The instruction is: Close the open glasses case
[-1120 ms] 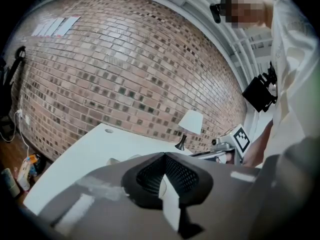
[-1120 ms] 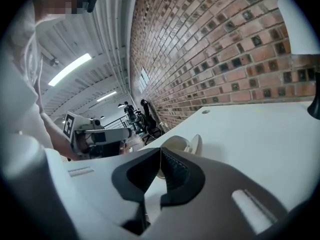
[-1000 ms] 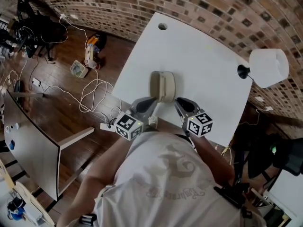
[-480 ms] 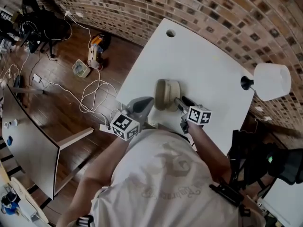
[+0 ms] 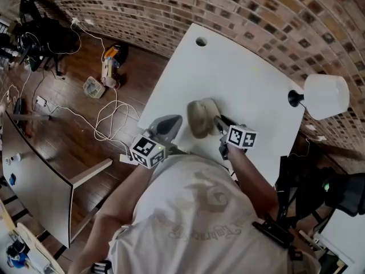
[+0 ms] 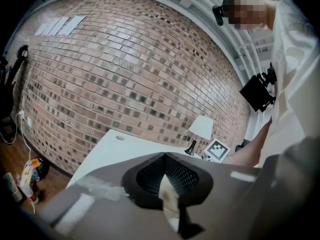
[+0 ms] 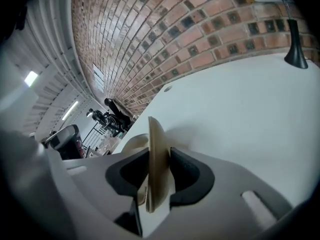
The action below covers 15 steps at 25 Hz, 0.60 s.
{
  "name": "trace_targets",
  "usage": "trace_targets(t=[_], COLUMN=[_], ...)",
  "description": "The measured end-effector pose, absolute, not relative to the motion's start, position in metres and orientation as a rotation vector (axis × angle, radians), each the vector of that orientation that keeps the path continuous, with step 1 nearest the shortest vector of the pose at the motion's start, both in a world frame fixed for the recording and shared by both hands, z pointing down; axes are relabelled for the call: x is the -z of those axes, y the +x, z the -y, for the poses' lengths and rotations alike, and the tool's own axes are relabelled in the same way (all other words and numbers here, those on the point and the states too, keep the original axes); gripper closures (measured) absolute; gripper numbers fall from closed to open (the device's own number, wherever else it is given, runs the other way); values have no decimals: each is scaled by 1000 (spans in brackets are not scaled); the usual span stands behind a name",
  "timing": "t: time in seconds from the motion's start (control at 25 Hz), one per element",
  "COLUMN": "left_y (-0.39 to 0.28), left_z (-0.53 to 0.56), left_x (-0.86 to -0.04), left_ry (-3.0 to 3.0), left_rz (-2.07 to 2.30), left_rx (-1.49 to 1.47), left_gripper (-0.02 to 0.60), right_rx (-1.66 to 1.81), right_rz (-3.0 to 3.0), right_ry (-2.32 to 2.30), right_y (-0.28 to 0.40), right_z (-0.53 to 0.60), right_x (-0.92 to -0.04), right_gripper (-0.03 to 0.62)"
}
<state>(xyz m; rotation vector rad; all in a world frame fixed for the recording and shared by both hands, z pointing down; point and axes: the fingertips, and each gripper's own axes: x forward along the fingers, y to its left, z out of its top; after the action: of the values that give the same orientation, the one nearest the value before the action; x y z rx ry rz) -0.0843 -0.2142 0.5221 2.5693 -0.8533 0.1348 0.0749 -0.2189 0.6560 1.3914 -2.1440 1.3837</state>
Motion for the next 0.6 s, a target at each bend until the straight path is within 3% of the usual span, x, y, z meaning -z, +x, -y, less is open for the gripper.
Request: trace_targets(t=[0.2, 0.6], left_y=[-80, -70], left_z=[214, 209], left_x=[-526, -527], left_ry=[2582, 2605], left_rz=[804, 747], left_rx=[-143, -147], left_gripper=[577, 577], right_rx=[-1129, -693], right_rz=[2150, 2291], right_ry=[1382, 1050], right_y=[74, 7], right_z=[222, 201], right_x=[-635, -611], right_gripper=[456, 391])
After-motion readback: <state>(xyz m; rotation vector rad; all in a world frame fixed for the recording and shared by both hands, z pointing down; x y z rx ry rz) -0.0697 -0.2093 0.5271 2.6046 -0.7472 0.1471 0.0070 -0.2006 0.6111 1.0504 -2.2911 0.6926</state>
